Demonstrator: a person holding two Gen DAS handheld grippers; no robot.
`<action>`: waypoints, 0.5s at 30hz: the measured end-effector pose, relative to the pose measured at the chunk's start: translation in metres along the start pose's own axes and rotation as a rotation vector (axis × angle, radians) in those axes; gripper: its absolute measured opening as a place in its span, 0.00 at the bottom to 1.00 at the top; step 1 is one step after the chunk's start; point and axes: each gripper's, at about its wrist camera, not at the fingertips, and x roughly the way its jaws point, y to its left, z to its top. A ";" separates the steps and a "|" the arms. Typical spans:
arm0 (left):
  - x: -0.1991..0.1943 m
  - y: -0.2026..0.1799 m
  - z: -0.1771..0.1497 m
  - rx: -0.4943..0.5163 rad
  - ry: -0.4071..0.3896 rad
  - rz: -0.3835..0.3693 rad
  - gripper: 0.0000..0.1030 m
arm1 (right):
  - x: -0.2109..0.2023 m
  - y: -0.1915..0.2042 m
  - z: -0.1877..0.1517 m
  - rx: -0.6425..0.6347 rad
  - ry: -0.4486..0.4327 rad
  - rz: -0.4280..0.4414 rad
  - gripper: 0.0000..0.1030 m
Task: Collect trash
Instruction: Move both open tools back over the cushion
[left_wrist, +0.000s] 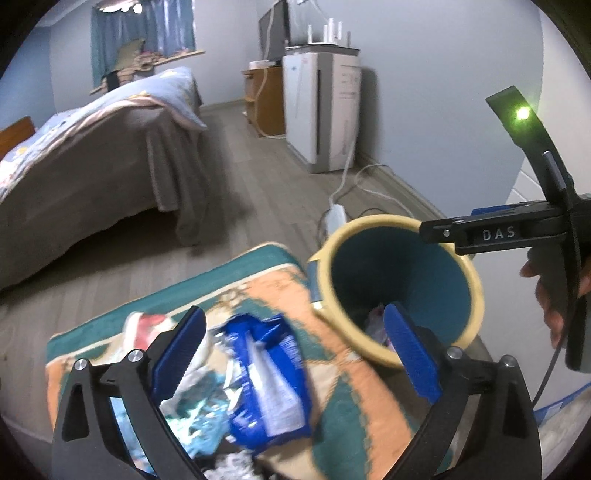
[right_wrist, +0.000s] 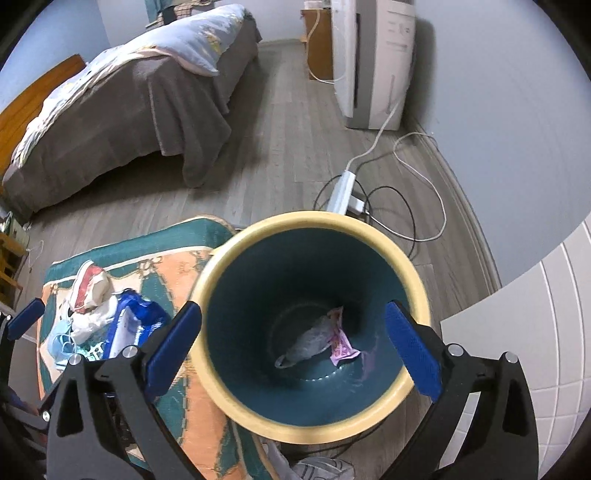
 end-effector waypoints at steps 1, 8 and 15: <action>-0.004 0.006 -0.002 -0.006 -0.001 0.007 0.93 | 0.000 0.006 0.000 -0.008 0.000 0.005 0.94; -0.030 0.054 -0.011 -0.084 -0.030 0.067 0.93 | -0.002 0.050 0.002 -0.061 -0.010 0.015 0.94; -0.051 0.107 -0.022 -0.179 -0.041 0.160 0.94 | 0.005 0.094 -0.002 -0.091 0.016 0.023 0.94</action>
